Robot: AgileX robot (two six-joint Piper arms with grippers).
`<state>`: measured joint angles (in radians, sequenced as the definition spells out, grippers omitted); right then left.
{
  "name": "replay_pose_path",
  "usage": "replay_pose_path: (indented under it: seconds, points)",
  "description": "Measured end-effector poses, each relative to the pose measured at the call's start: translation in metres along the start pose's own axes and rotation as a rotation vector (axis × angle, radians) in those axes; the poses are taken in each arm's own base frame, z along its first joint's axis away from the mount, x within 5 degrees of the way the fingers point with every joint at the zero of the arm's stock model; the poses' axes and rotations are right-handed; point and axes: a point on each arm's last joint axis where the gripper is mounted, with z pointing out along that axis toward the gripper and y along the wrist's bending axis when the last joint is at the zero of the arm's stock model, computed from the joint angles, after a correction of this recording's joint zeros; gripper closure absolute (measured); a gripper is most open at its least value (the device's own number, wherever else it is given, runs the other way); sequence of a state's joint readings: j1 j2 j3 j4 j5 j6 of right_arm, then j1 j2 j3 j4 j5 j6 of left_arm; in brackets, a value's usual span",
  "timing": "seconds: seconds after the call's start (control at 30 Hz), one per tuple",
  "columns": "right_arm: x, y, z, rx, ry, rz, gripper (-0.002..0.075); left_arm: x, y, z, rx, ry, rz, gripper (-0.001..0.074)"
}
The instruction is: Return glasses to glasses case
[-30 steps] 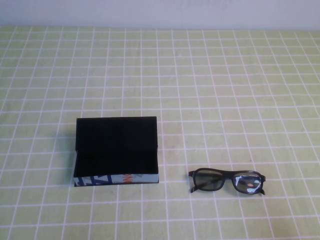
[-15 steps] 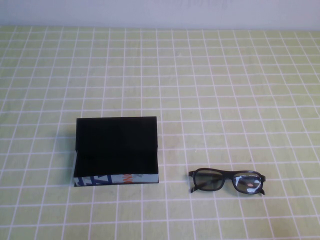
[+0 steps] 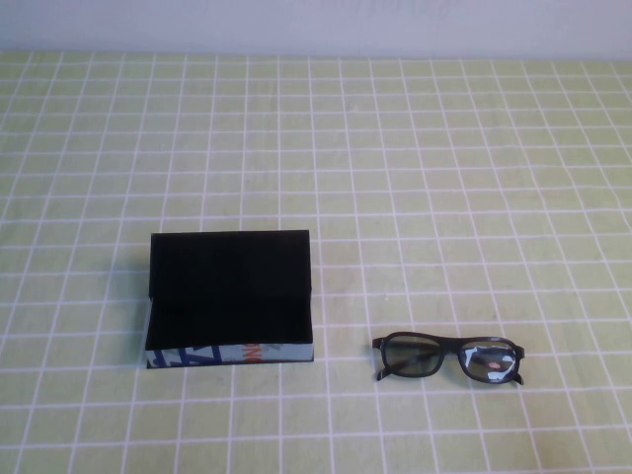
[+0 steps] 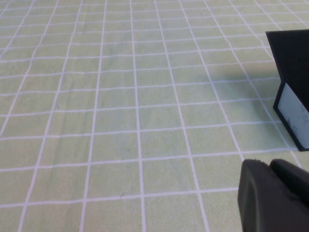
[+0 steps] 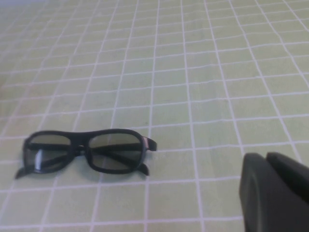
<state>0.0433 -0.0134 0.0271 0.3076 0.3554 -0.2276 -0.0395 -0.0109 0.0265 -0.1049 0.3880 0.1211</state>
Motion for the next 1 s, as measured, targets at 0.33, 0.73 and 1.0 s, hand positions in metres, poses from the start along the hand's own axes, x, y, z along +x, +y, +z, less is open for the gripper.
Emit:
replay_pose_path:
  seconds: [0.33, 0.73, 1.0]
  points:
    - [-0.012, 0.008, -0.001, -0.121, -0.11, 0.437, 0.0737, 0.0, 0.0, 0.0, 0.0, 0.0, 0.0, 0.0737]
    - [-0.024, 0.004, -0.003, -0.15, -0.237, 0.777, 0.0737, 0.0, 0.0, 0.0, 0.0, 0.0, 0.0, 0.0737]
    - [-0.046, 0.02, -0.012, -0.269, -0.174, 0.751, 0.0737, 0.0, 0.0, 0.0, 0.0, 0.0, 0.0, 0.0737]
